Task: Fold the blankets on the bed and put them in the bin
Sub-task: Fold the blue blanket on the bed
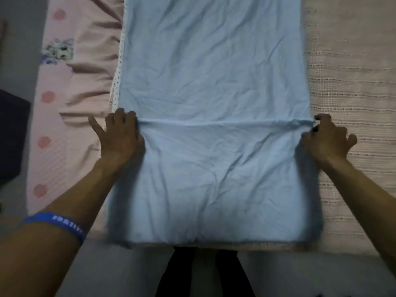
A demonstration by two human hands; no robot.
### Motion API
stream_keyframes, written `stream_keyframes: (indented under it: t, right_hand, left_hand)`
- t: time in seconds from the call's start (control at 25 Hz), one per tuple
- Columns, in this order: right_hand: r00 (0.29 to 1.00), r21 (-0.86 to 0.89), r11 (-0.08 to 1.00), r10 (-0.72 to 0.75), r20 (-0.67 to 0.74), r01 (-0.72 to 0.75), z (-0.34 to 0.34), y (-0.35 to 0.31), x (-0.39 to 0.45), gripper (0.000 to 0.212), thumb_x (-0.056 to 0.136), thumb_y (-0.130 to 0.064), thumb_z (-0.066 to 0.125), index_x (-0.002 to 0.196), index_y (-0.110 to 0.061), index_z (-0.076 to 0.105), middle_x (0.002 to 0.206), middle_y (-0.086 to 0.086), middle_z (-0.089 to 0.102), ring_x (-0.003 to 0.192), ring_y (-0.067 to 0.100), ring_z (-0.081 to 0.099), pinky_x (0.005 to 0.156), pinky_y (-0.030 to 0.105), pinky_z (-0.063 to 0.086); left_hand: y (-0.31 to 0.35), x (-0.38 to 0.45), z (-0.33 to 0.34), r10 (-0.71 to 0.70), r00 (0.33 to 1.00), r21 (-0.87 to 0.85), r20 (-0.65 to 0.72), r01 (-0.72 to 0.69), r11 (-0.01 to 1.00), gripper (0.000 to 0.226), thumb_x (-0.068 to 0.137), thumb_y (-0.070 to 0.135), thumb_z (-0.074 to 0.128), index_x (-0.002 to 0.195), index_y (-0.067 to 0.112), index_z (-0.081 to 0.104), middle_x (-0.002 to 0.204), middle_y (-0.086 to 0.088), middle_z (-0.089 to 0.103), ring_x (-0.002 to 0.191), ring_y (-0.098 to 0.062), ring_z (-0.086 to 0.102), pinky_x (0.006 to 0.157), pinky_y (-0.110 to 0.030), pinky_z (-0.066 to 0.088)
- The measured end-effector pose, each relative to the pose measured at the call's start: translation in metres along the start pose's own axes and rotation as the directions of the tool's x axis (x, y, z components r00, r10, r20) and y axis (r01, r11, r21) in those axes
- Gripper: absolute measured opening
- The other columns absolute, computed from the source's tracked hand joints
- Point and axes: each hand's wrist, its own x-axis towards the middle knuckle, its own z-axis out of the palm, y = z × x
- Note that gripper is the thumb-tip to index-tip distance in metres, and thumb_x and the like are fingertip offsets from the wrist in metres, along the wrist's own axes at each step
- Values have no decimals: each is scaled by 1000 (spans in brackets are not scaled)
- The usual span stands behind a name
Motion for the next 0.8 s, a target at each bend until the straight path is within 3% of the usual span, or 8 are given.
stream_keyframes:
  t: [0.12, 0.2, 0.28, 0.36, 0.44, 0.56, 0.68, 0.8]
  right_hand:
    - [998, -98, 993, -63, -2, 63, 26, 13, -77, 68, 85, -27, 60, 146, -21, 30, 149, 11, 40, 141, 38, 26, 112, 66, 3]
    - [993, -158, 980, -113, 45, 119, 43, 30, -131, 70, 86, -28, 62, 149, -20, 31, 156, 13, 30, 143, 40, 22, 111, 68, 5]
    - [993, -226, 969, -81, 85, 99, 52, 57, -167, 65, 86, -28, 64, 146, -20, 39, 154, 16, 33, 140, 43, 25, 110, 72, 11]
    - [996, -294, 955, -9, 89, 35, 56, 77, -187, 58, 92, -25, 53, 148, -20, 36, 155, 18, 30, 140, 45, 23, 109, 72, 10]
    - [987, -314, 936, -142, 72, 158, 59, 77, -200, 60, 90, -19, 36, 150, -15, 32, 155, 22, 28, 141, 48, 21, 111, 70, 0]
    - [829, -384, 736, -522, 202, 557, 88, 77, -225, 71, 77, -16, 41, 146, -2, 40, 148, 30, 38, 141, 46, 26, 111, 72, 4]
    - [836, -428, 725, -520, 173, 540, 91, 100, -211, 70, 73, -12, 51, 140, 9, 43, 143, 32, 44, 139, 46, 30, 109, 74, 8]
    - [801, -496, 658, -580, 144, 566, 94, 124, -199, 69, 70, -11, 60, 131, 16, 47, 132, 36, 51, 134, 49, 34, 111, 71, 3]
  left_hand:
    - [31, -106, 19, 170, 985, -29, 37, -169, 985, 63, 82, 33, 47, 142, 13, 44, 146, -19, 41, 129, -38, 42, 107, -69, 10]
    - [42, -178, 32, 221, 969, -3, 106, -222, 975, 67, 84, 35, 41, 148, 14, 39, 152, -19, 35, 134, -39, 40, 107, -69, 13]
    - [23, -227, 37, 146, 958, 93, 246, -174, 980, 76, 79, 31, 50, 149, 8, 33, 155, -22, 27, 137, -41, 36, 106, -69, 13]
    - [-1, -249, 38, 33, 949, 154, 312, -84, 985, 94, 62, 18, 65, 147, -2, 32, 155, -25, 23, 136, -45, 33, 107, -70, 10]
    - [-2, -254, 34, 46, 963, 168, 264, -93, 981, 89, 63, 14, 58, 146, -4, 31, 155, -26, 23, 139, -45, 29, 109, -67, 2]
    - [8, -247, 49, 224, 960, 177, 165, -252, 951, 73, 76, 14, 48, 145, -7, 33, 148, -32, 33, 133, -47, 38, 113, -65, 11]
    - [-7, -230, 59, 204, 967, 203, 151, -232, 951, 61, 78, 6, 49, 133, -18, 41, 129, -43, 45, 116, -54, 50, 110, -69, 15]
    - [-7, -233, 69, 384, 923, 259, 29, -378, 889, 48, 79, -3, 47, 124, -18, 51, 117, -42, 53, 105, -53, 56, 109, -69, 19]
